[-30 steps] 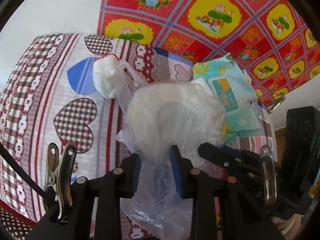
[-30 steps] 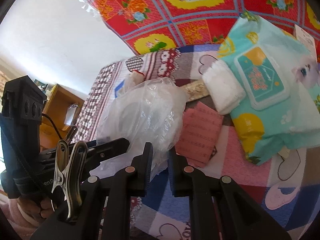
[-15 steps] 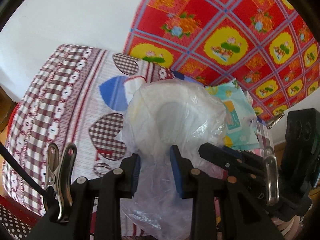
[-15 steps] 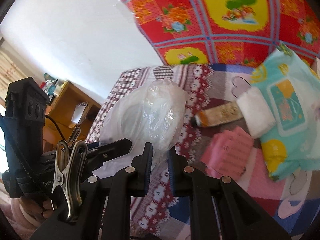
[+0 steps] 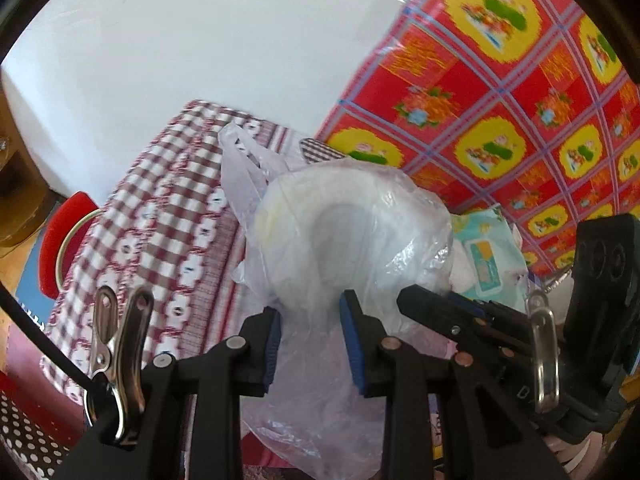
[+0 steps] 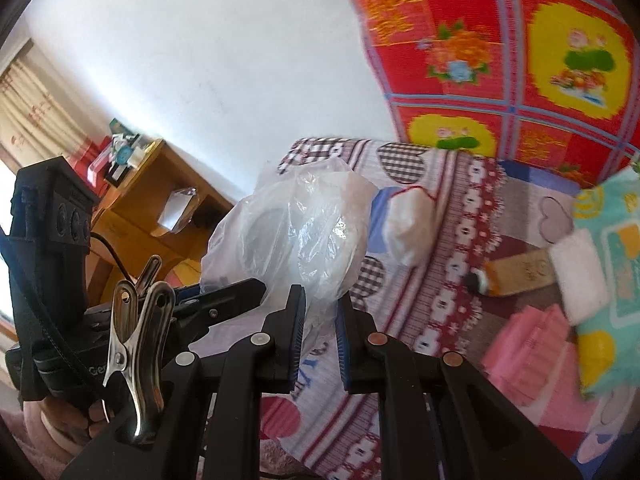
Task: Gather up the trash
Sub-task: 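Carry the clear plastic bag with both tools over the red bucket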
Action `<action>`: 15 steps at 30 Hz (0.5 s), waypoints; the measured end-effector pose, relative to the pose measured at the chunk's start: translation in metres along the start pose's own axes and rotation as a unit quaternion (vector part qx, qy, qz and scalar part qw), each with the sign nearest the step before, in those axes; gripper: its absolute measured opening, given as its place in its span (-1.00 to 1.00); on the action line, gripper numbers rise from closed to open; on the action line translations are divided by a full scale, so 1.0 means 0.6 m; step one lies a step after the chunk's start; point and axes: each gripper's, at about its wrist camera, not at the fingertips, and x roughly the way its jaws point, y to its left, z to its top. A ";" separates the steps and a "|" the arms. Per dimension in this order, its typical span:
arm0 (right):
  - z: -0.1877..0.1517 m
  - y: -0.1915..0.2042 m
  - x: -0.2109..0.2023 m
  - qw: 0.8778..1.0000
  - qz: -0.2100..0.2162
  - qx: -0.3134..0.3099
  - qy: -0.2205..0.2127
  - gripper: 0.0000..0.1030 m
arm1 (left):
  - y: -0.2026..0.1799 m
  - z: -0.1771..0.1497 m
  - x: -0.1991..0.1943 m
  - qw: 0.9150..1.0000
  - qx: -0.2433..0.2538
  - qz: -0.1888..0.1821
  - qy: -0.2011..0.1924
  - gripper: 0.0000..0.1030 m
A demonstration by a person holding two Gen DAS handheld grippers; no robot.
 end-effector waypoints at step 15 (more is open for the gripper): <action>0.043 0.102 0.088 0.998 0.016 -0.055 0.033 -0.69 | 0.125 0.009 -0.038 0.998 -0.055 0.023 -0.023 -0.42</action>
